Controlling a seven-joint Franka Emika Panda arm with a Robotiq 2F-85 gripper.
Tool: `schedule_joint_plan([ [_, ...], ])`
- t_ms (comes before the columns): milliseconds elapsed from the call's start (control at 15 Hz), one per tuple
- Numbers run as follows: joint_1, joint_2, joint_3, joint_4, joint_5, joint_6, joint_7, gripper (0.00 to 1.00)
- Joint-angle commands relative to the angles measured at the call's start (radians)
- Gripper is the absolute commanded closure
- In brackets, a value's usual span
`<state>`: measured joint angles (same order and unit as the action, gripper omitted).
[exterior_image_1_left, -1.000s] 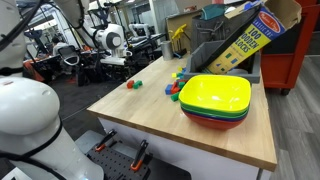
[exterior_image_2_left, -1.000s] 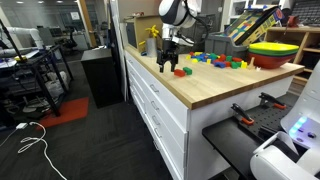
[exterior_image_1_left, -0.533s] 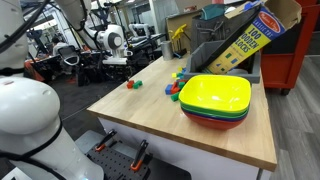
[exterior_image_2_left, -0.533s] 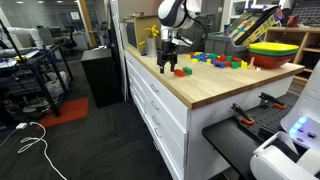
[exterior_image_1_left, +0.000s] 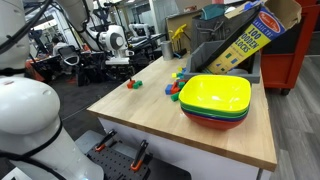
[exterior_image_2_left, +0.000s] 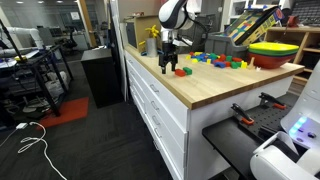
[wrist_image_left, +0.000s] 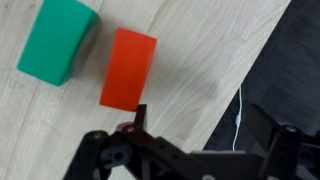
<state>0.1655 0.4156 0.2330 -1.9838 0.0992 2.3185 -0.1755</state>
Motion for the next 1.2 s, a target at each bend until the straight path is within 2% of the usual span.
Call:
schedule_joint_plan([
  [0, 0.006, 0.013, -0.013, 0.026, -0.024, -0.007, 0.002, 0.0],
  [1133, 0.01, 0.031, -0.024, 0.04, -0.041, -0.012, 0.011, 0.0],
])
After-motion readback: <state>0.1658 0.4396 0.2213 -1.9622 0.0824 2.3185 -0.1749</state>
